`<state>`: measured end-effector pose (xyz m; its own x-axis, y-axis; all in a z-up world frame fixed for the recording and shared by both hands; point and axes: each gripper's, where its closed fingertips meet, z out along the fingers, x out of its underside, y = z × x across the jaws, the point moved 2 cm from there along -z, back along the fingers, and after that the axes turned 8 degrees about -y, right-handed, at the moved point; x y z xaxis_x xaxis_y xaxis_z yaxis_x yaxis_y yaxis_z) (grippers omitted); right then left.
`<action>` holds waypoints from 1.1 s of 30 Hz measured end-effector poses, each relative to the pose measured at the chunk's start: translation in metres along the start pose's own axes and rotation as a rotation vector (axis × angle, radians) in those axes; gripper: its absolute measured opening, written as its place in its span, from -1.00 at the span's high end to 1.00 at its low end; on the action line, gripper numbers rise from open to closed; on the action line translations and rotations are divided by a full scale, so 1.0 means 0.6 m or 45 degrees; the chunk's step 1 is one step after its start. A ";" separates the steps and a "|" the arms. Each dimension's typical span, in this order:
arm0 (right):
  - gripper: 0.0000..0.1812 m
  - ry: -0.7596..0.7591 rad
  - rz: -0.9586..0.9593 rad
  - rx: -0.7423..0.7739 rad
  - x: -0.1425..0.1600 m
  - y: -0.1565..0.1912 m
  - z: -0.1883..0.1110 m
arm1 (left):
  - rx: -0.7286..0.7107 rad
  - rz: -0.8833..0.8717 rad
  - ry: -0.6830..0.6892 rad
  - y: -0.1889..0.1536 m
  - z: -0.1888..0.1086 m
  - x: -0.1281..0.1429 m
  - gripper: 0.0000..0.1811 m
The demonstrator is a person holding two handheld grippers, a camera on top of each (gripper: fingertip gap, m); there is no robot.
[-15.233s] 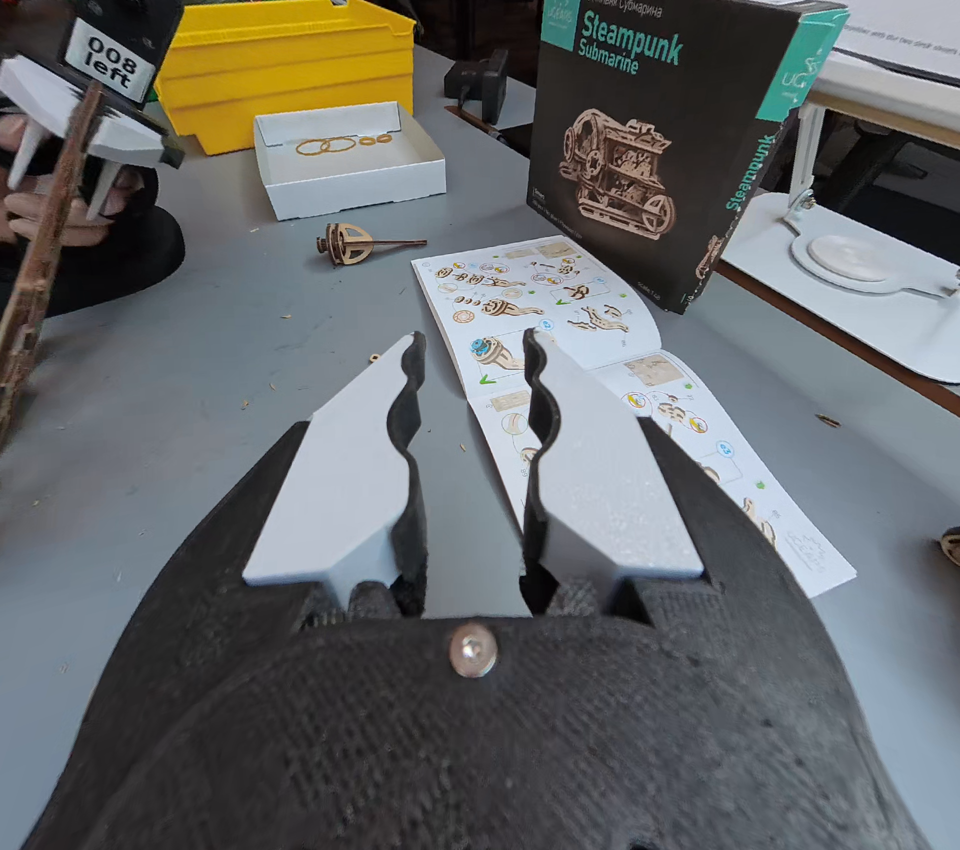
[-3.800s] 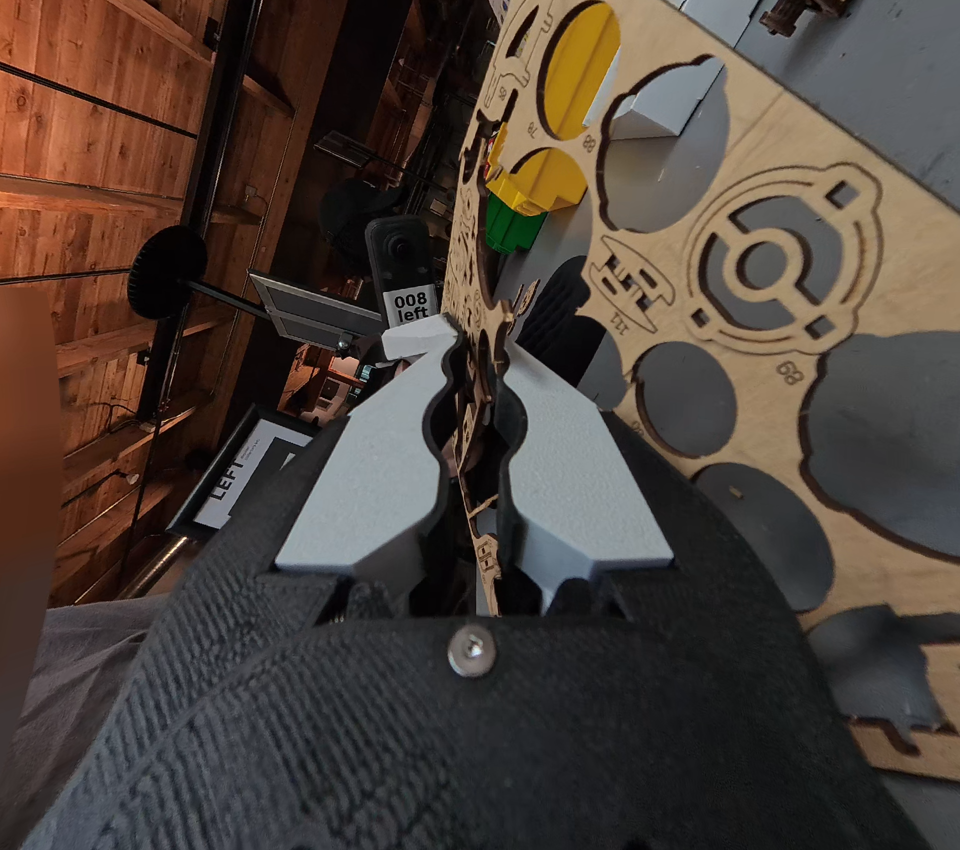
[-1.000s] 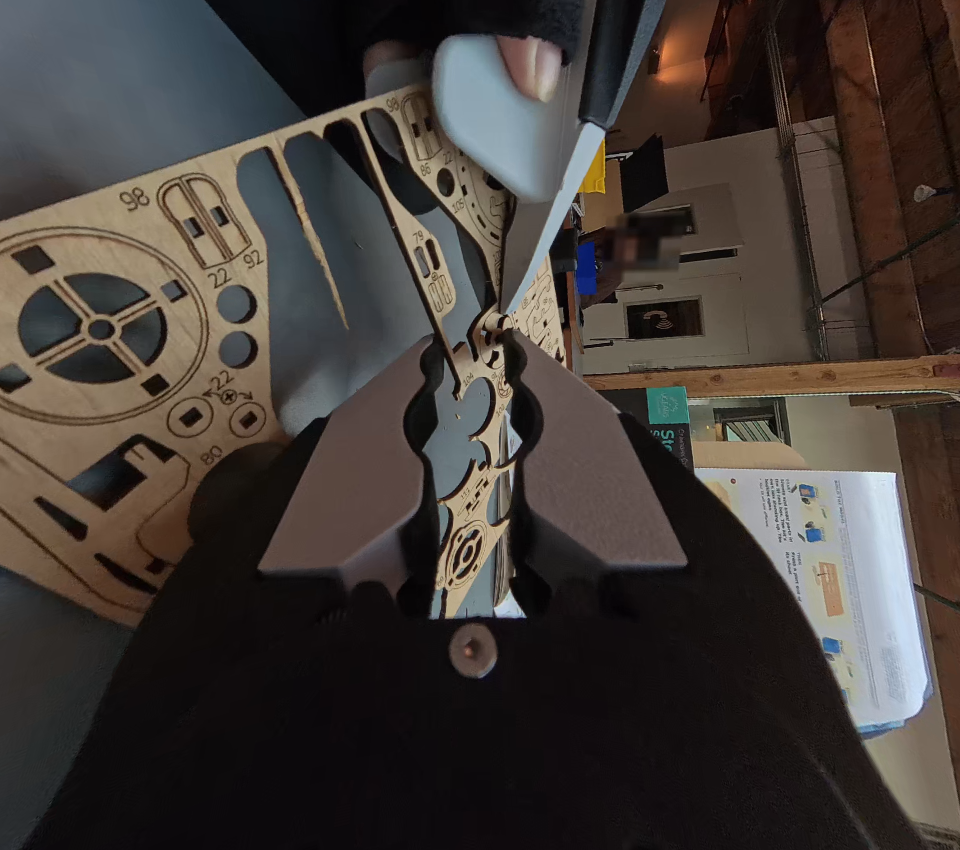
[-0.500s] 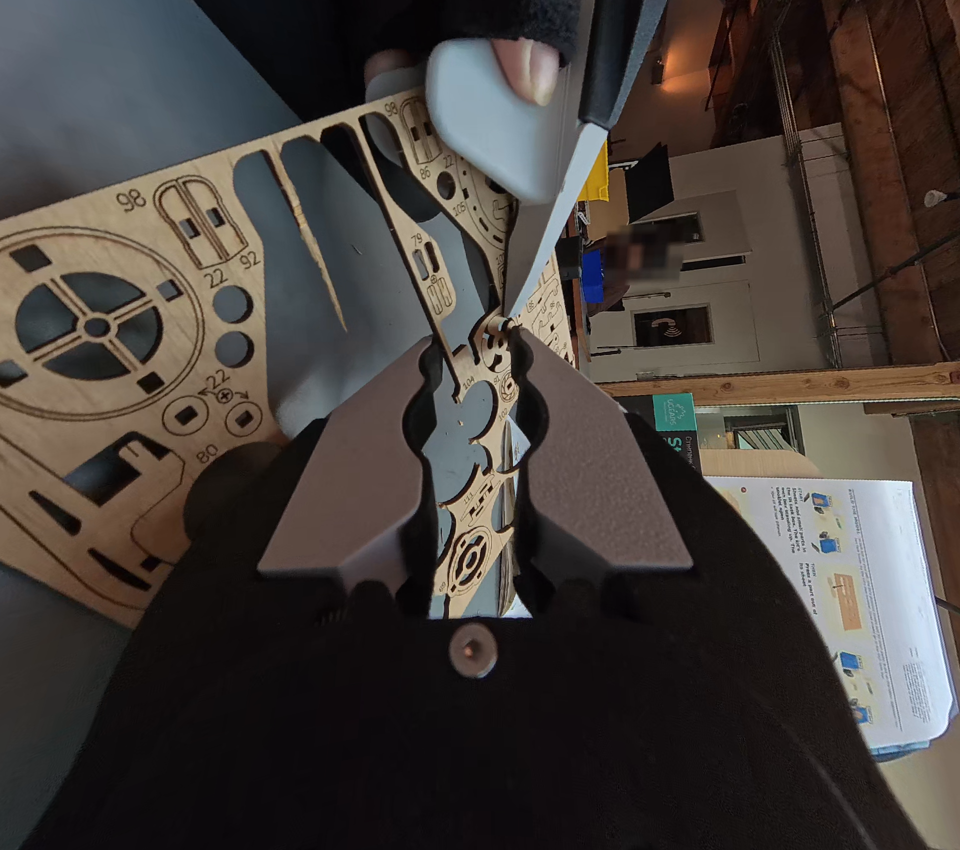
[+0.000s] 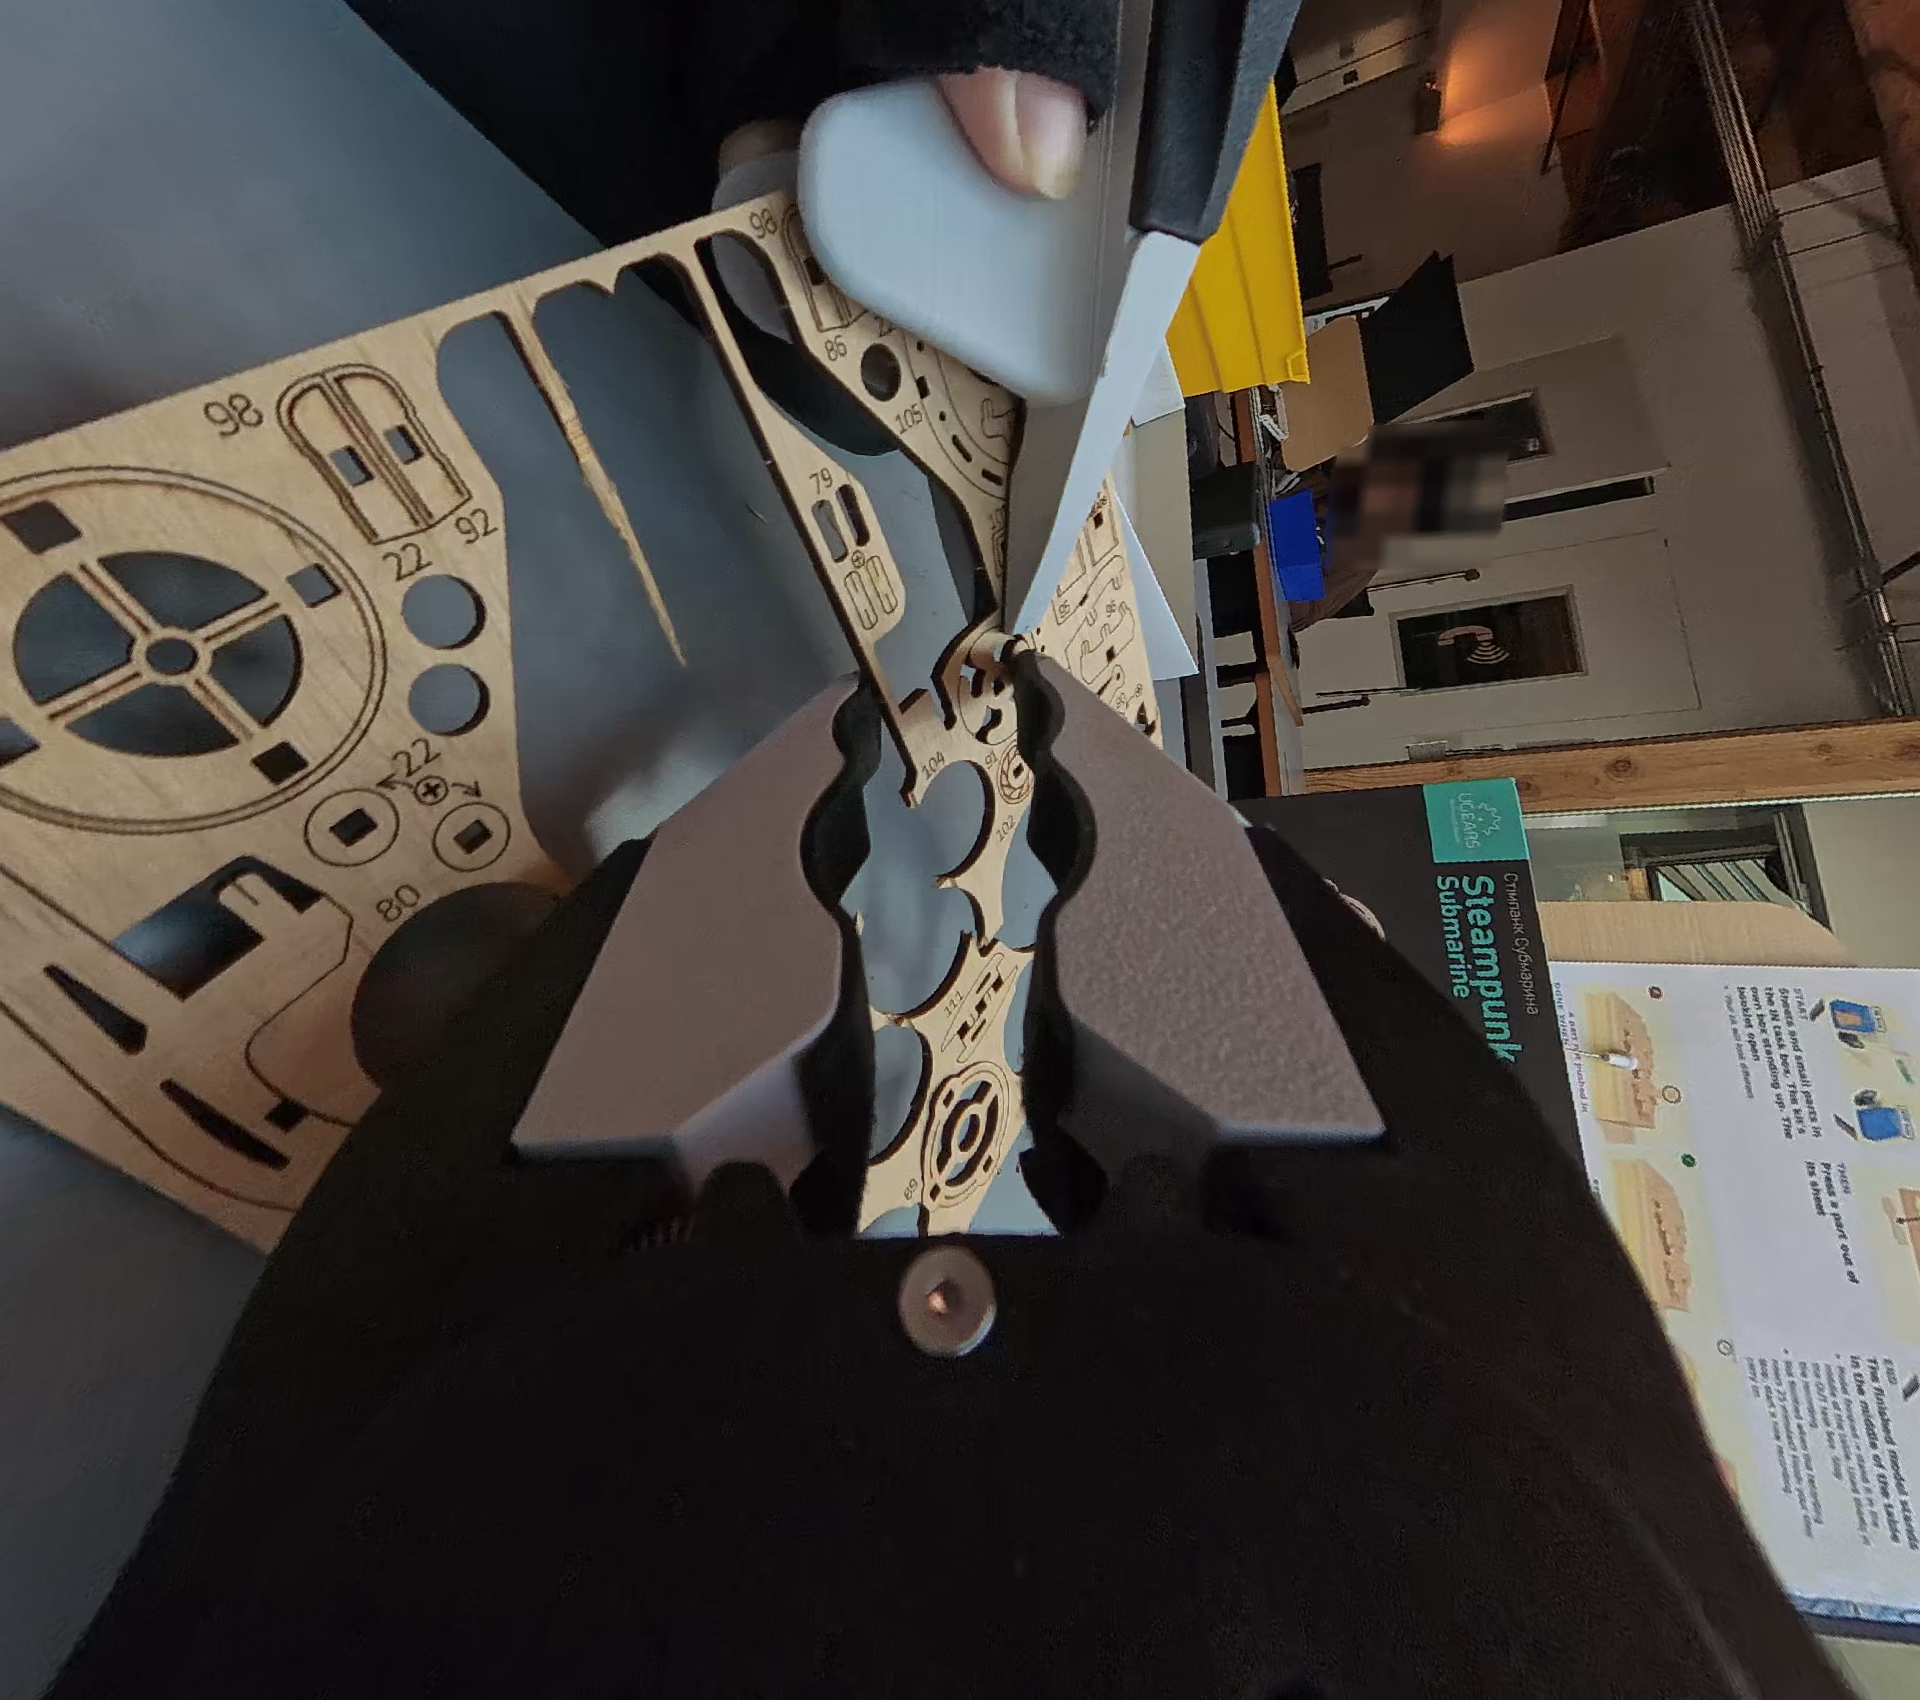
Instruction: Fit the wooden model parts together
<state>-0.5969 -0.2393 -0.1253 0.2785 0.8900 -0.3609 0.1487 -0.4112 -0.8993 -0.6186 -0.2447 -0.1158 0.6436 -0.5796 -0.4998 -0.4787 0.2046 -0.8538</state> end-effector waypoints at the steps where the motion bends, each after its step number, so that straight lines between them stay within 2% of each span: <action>1: 0.71 0.002 0.026 0.009 0.000 -0.001 0.001 | 0.003 -0.011 -0.002 0.001 0.000 -0.001 0.98; 9: 0.71 0.038 0.114 -0.005 0.005 -0.003 0.006 | 0.027 -0.120 0.016 0.007 0.004 -0.008 0.98; 17: 0.72 0.022 0.119 0.013 0.003 -0.006 0.002 | 0.038 -0.099 0.009 0.002 0.004 -0.008 0.98; 21: 0.74 -0.015 0.084 0.081 -0.004 -0.017 -0.007 | 0.109 -0.105 0.016 -0.009 0.003 -0.011 0.97; 23: 0.75 -0.052 0.051 0.105 -0.012 -0.019 -0.013 | 0.134 -0.083 0.017 -0.014 0.001 -0.013 0.93; 26: 0.75 -0.064 -0.010 0.108 -0.018 -0.012 -0.018 | 0.140 -0.026 0.033 -0.015 -0.003 -0.024 0.76; 29: 0.75 -0.099 -0.046 0.114 -0.025 -0.008 -0.020 | 0.131 0.047 0.127 -0.012 -0.005 -0.030 0.70; 33: 0.74 -0.118 -0.061 0.094 -0.027 -0.002 -0.020 | 0.225 0.033 0.360 -0.019 0.007 -0.015 0.87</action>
<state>-0.5905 -0.2555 -0.1154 0.1835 0.9241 -0.3352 0.0889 -0.3552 -0.9306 -0.6164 -0.2382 -0.1024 0.4296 -0.7633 -0.4825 -0.3657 0.3415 -0.8658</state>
